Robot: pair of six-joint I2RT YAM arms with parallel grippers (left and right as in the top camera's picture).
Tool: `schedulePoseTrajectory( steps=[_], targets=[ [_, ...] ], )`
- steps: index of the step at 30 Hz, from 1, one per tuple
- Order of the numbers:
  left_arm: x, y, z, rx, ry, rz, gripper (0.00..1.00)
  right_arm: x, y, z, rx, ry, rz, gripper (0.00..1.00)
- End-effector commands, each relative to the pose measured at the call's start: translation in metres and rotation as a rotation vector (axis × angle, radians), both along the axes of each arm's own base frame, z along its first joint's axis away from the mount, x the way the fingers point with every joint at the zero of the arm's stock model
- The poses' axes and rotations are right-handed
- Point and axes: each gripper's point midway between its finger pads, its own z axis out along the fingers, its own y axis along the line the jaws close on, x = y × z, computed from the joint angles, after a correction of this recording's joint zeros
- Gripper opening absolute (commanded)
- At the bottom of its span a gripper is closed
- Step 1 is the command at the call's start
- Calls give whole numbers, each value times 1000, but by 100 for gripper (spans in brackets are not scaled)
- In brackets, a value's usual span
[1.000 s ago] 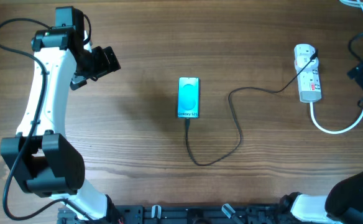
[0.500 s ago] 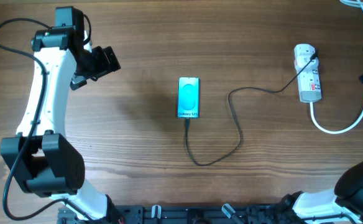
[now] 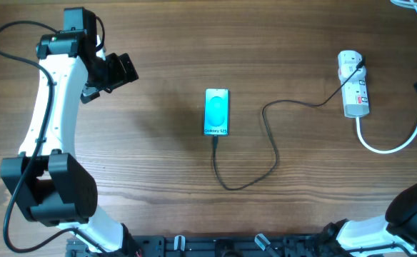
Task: Plug charger to phone and switch on socket
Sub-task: 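Position the right gripper over the power strip switch beside the charger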
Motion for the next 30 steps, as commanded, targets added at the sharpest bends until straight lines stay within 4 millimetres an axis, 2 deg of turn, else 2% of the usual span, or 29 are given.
schedulePoseTrajectory(
  steps=[1, 5, 7, 10, 13, 17, 18, 24, 30],
  targets=[
    [0, 3, 2, 11, -4, 13, 100, 33, 30, -8, 90, -102, 259, 100],
    [0, 3, 2, 11, -5, 13, 100, 32, 37, -48, 189, -39, 259, 100],
    [0, 3, 2, 11, -4, 13, 100, 33, 39, -58, 211, -26, 262, 100],
    [0, 3, 2, 11, -5, 13, 100, 46, 45, -48, 206, -58, 294, 99],
    [0, 3, 2, 11, -4, 13, 100, 61, 60, -35, 184, -54, 341, 99],
    [0, 3, 2, 11, -4, 13, 100, 70, 69, -16, 134, -14, 352, 100],
    [0, 3, 2, 11, -5, 13, 100, 69, 70, -17, 143, -8, 345, 100],
    [0, 3, 2, 11, -5, 13, 100, 61, 80, -57, 249, 83, 348, 100],
    [0, 3, 2, 11, -4, 13, 100, 58, 80, -59, 252, 95, 345, 100]
  ],
)
